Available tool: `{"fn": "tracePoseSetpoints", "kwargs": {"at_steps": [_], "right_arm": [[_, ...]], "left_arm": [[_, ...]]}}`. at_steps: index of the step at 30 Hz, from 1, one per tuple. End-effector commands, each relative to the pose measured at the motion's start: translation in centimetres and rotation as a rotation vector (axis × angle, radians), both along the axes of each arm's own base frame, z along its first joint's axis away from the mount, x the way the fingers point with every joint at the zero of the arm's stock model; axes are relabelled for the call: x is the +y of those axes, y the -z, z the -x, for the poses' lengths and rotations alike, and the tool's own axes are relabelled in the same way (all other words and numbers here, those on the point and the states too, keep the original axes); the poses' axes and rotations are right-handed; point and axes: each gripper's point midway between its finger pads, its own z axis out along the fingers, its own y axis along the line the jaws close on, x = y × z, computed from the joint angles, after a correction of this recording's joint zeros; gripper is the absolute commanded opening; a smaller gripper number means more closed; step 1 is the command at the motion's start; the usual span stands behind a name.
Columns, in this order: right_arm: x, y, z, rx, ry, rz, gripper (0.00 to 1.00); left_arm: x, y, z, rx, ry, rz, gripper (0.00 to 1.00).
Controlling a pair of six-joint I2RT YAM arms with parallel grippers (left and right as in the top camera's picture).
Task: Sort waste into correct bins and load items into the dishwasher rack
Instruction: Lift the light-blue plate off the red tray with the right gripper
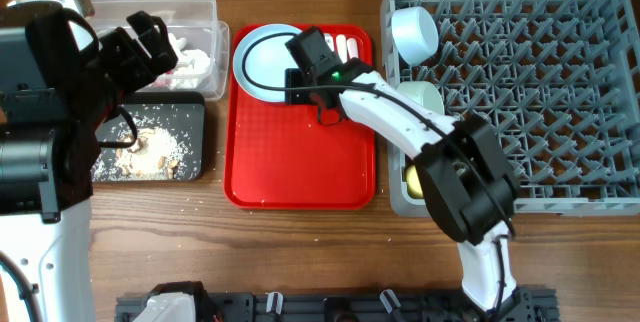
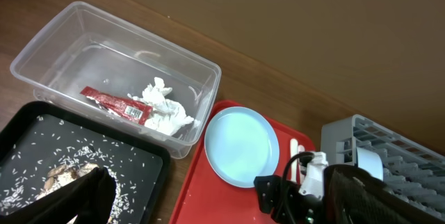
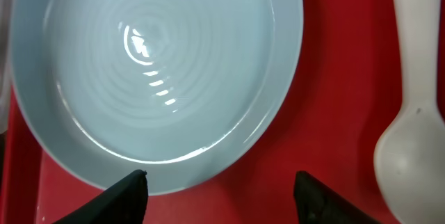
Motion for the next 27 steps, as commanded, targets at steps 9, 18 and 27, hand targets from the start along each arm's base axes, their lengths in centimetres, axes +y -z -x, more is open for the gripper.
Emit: {"fn": "tracePoseSetpoints", "kwargs": {"at_steps": [9,18,27], "right_arm": [[-0.1,4.1,-0.6,0.042,0.082,-0.006,0.53],[-0.9,4.7,0.5,0.089,0.086,0.027,0.24],[-1.0,5.4,2.4,0.198,0.047,0.007,0.04]], "left_arm": [[0.4,-0.5,-0.1,-0.011,-0.009,-0.018,1.00],[0.4,-0.5,-0.1,-0.011,-0.009,-0.018,1.00],[0.4,-0.5,-0.1,-0.011,-0.009,-0.018,1.00]]}}
